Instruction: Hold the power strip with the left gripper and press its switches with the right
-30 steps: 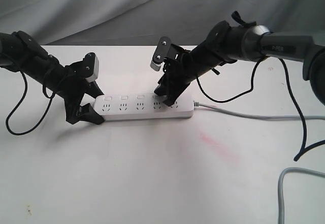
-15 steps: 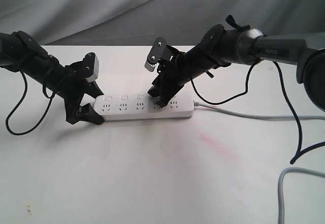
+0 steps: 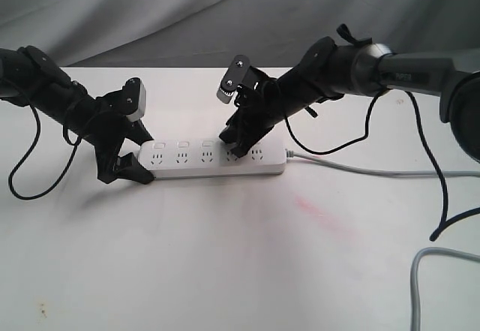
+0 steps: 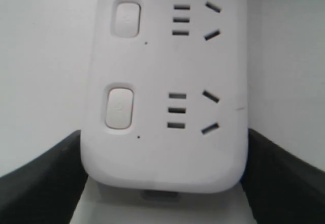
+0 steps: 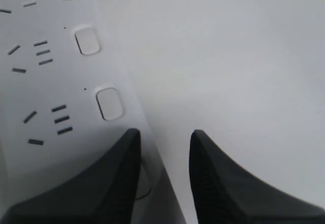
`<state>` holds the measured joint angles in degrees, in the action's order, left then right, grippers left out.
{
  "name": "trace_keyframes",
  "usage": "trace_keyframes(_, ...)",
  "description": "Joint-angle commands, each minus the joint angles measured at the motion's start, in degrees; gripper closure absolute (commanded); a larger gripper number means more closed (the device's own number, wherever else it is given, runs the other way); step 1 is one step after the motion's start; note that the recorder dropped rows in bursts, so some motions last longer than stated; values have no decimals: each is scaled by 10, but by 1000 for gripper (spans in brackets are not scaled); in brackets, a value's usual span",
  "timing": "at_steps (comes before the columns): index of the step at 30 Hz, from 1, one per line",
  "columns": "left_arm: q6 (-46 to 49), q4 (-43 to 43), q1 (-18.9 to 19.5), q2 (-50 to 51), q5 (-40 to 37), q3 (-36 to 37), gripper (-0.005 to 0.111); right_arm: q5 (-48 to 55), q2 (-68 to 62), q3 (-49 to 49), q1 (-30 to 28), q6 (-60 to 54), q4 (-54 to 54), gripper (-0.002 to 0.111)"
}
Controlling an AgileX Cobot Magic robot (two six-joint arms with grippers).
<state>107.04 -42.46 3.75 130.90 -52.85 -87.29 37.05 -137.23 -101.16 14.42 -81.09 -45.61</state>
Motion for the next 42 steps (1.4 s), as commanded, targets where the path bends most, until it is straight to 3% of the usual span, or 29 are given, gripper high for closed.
trace_keyframes(1,-3,-4,0,-1,5,-4,54,5,-23,34,-7,-11,52,76)
trace_keyframes(18,-3,-4,0,-1,5,-4,54,-11,77,38,-18,-28,22,76)
trace_keyframes(42,-3,-4,0,-1,5,-4,54,-45,53,74,-26,-33,37,76)
